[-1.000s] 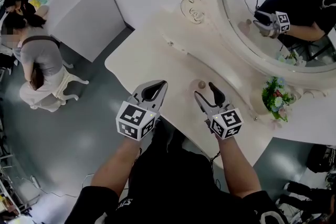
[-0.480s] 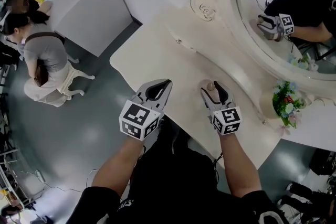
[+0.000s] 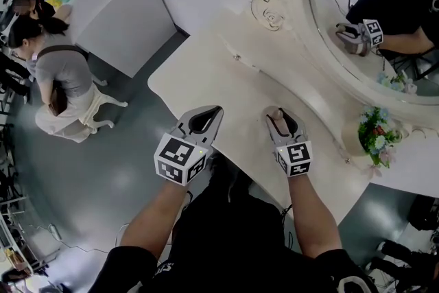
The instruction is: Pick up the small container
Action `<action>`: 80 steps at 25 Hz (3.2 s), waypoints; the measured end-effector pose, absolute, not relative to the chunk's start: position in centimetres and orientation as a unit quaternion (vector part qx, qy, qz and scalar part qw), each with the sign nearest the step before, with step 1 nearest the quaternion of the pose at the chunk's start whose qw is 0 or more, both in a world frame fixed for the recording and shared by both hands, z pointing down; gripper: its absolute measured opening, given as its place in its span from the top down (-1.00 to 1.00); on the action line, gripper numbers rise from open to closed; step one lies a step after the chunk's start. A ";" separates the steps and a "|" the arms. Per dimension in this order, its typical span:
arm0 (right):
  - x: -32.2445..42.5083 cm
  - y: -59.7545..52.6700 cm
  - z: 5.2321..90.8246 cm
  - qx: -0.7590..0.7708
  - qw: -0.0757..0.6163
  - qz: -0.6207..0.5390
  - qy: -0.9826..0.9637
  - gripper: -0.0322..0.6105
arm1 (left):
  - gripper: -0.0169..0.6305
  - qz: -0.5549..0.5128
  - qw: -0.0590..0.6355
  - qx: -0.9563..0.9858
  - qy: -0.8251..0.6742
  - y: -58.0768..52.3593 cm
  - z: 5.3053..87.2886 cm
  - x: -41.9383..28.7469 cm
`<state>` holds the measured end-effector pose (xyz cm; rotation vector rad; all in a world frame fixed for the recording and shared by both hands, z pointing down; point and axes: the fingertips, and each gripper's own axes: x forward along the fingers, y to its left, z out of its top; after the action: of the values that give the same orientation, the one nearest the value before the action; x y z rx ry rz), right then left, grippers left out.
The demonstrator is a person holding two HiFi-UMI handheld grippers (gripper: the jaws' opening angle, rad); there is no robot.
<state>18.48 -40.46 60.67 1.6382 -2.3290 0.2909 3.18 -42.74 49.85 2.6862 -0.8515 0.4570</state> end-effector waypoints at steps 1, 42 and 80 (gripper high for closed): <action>18.3 -40.6 60.7 0.566 0.142 0.095 -0.807 0.34 | 0.93 0.159 0.143 0.931 -0.296 -42.7 49.9 3.0; 18.5 -42.2 52.8 0.629 0.106 0.131 -0.759 0.44 | 0.93 0.110 0.126 0.950 -0.262 -45.7 44.5 -0.9; 26.1 -26.2 34.0 0.643 0.019 0.035 -0.765 0.44 | 0.93 0.112 0.057 0.972 -0.199 -42.0 36.7 10.5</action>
<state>26.08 -26.23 34.04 1.9962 -2.3736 0.1098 10.49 -41.96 36.69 2.9471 -0.6047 0.3397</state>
